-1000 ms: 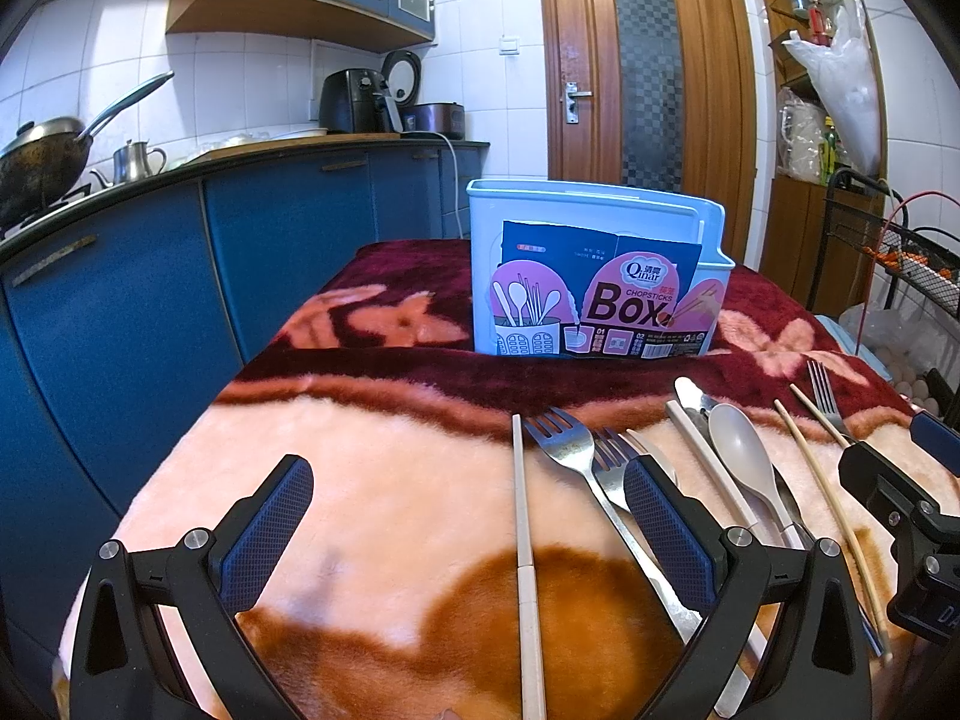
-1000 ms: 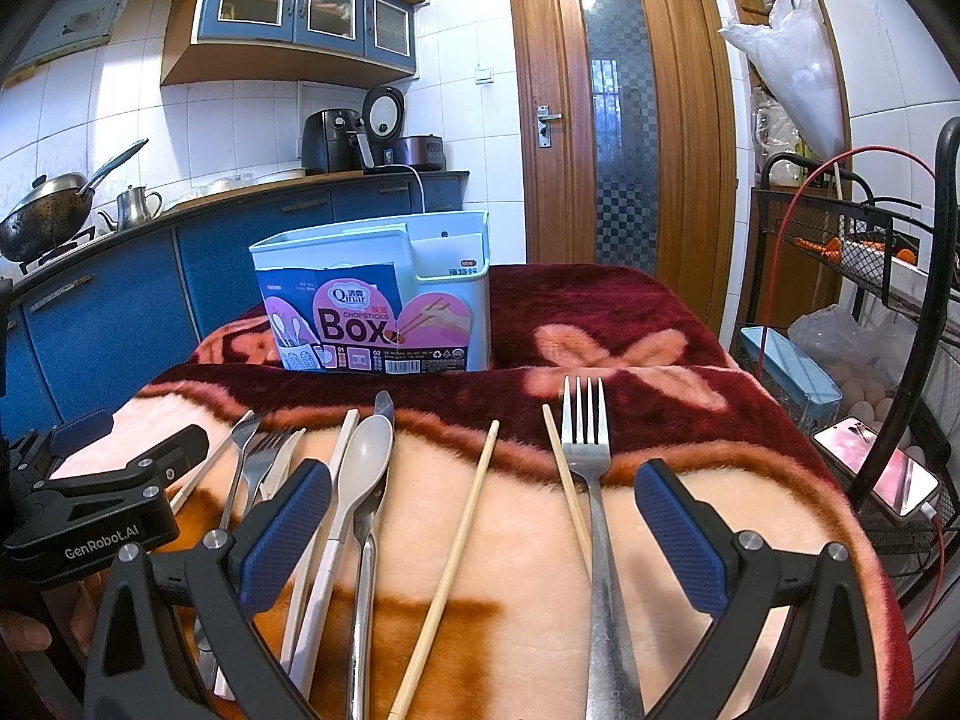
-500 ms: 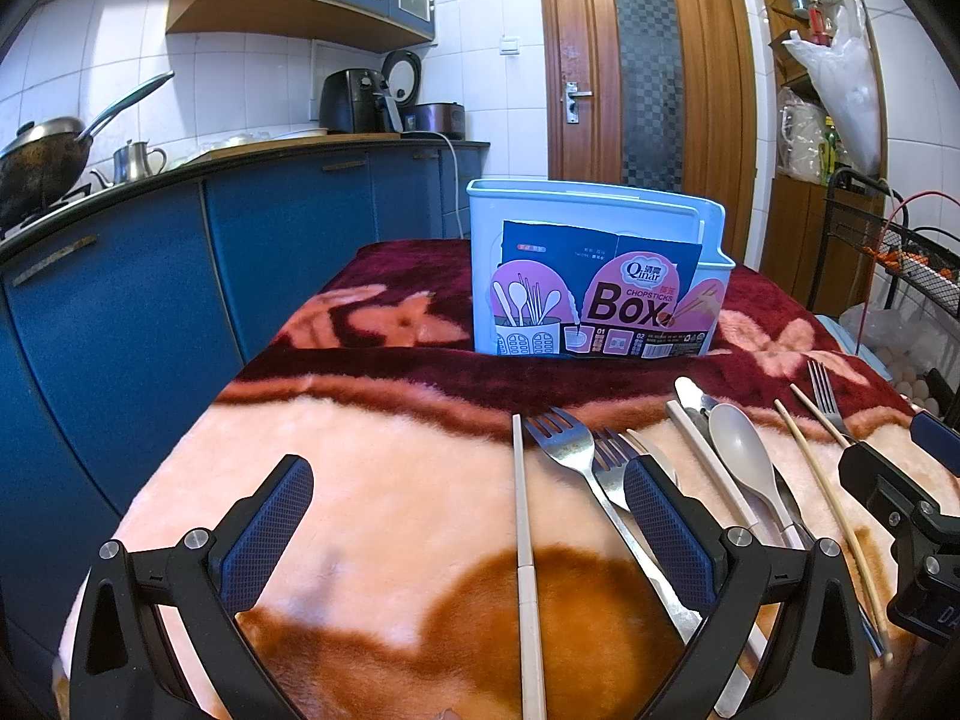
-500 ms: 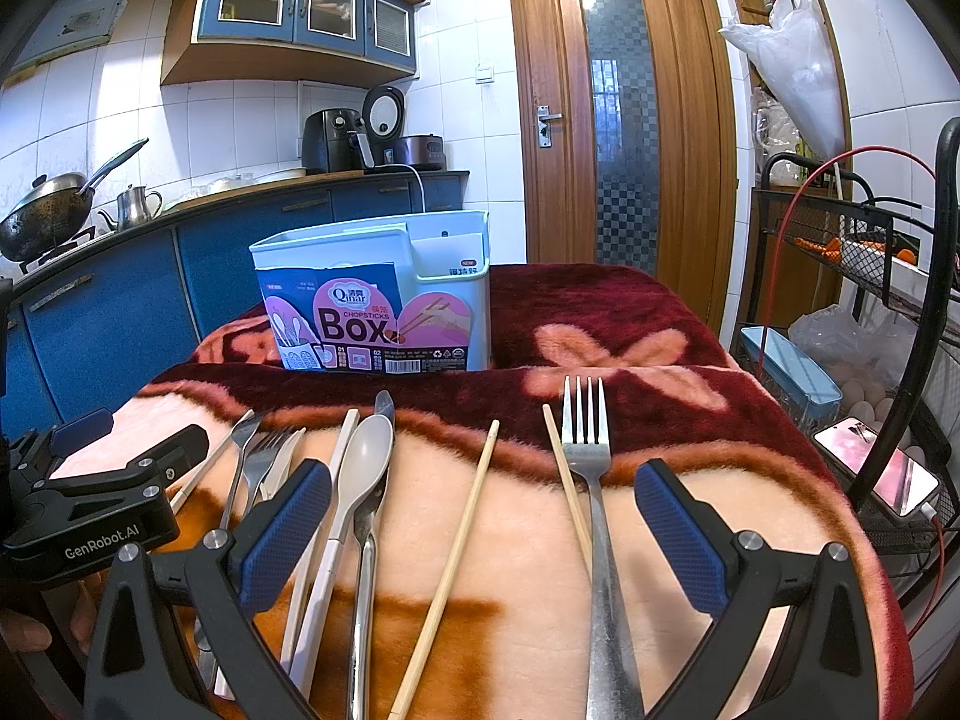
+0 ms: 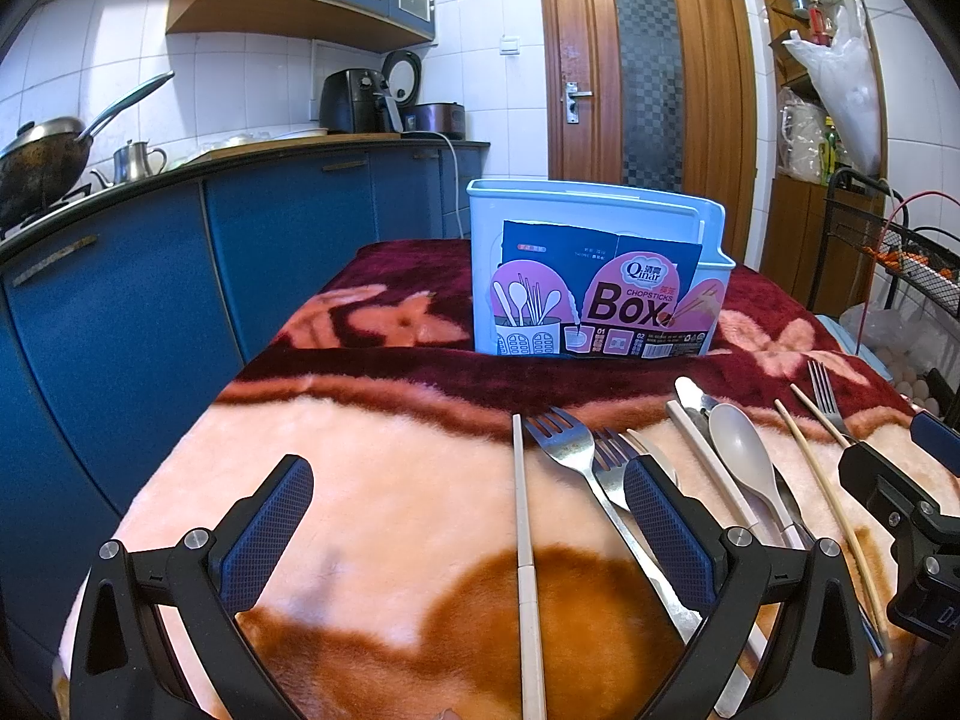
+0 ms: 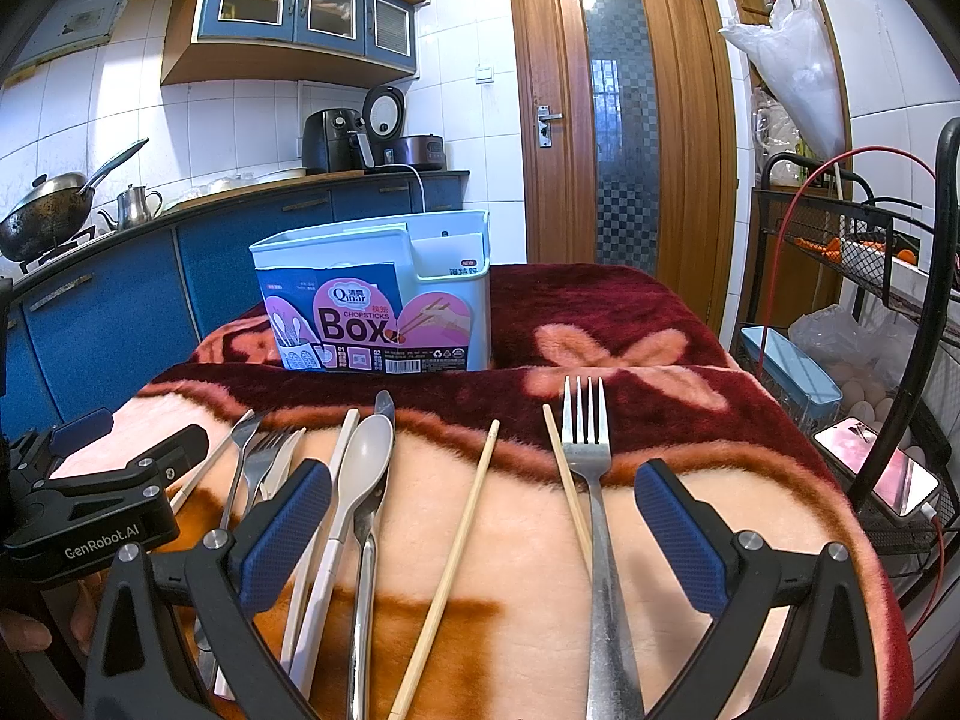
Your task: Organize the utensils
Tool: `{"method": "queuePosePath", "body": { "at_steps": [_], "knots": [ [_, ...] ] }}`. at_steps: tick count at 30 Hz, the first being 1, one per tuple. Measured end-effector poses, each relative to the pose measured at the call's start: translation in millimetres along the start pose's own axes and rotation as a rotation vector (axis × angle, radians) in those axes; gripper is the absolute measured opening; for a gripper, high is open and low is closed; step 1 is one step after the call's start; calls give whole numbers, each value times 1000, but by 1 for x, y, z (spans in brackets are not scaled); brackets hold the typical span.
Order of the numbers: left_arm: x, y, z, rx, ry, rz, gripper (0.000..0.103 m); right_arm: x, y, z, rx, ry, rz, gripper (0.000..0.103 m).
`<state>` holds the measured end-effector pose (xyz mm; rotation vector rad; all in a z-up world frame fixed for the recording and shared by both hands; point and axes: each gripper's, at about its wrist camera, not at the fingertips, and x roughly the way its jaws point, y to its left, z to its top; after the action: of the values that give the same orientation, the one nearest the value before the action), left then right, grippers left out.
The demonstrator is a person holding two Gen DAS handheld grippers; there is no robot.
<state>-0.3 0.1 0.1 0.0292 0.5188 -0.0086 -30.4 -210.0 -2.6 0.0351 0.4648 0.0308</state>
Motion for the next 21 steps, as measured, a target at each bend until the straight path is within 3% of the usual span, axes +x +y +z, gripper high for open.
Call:
{"method": "queuePosePath", "body": {
  "at_steps": [15, 21],
  "knots": [
    [0, 0, 0, -1, 3, -2, 103, 1, -1, 0, 0, 1, 2, 103],
    [9, 0, -1, -11, 46, 0, 103, 2, -2, 0, 14, 20, 22, 103]
  ]
}}
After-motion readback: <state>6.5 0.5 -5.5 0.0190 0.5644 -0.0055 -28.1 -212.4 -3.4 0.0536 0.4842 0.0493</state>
